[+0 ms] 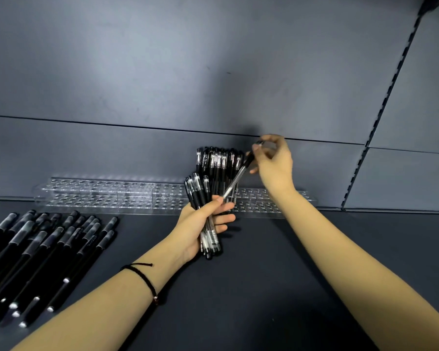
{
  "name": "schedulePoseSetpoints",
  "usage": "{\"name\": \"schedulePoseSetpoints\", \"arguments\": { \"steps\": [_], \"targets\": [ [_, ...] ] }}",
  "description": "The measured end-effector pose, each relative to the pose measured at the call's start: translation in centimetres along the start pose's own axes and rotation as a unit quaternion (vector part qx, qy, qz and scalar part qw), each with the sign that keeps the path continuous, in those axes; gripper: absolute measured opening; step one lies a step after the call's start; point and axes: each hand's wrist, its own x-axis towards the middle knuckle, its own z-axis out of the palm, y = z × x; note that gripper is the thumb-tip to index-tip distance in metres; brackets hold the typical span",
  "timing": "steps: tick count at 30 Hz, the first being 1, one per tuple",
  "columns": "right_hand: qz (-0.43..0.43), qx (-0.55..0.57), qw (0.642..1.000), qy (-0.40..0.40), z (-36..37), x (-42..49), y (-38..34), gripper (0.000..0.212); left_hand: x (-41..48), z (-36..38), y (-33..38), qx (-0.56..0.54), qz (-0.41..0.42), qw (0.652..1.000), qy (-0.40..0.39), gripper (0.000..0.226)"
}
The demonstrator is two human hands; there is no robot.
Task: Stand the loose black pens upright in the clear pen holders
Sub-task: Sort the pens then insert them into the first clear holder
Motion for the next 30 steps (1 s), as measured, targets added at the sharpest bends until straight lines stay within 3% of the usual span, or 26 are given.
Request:
{"name": "schedulePoseSetpoints", "arguments": {
  "steps": [5, 12, 16, 22, 26, 30],
  "targets": [
    [-0.068, -0.068, 0.993, 0.074, -1.0, 1.5, 0.7, 0.015, 0.0, 0.0, 0.1, 0.002, -0.013, 1.0, 0.0, 0.019],
    [-0.124, -0.121, 0.984, 0.034, -0.9, 1.1, 1.3, 0.017, 0.2, -0.2, 0.0, 0.001, -0.013, 1.0, -0.001, 0.015],
    [-0.105, -0.134, 0.985, -0.032, -0.6, 0.8, 1.7, 0.027, 0.2, -0.1, 0.0, 0.004, -0.015, 1.0, -0.006, 0.014],
    [-0.099, -0.142, 0.984, -0.05, -0.4, 0.7, 2.3, 0.017, 0.2, -0.2, -0.1, 0.009, -0.013, 1.0, -0.008, 0.015],
    [-0.13, -0.199, 0.97, -0.044, -0.7, 0.4, 2.6, 0.021, 0.3, -0.2, -0.2, 0.015, -0.014, 1.0, -0.007, 0.016],
    [-0.163, -0.267, 0.944, -0.109, -1.0, 0.2, 2.5, 0.027, 0.3, 0.0, -0.1, 0.031, -0.018, 0.999, -0.001, 0.025]
  ]
}}
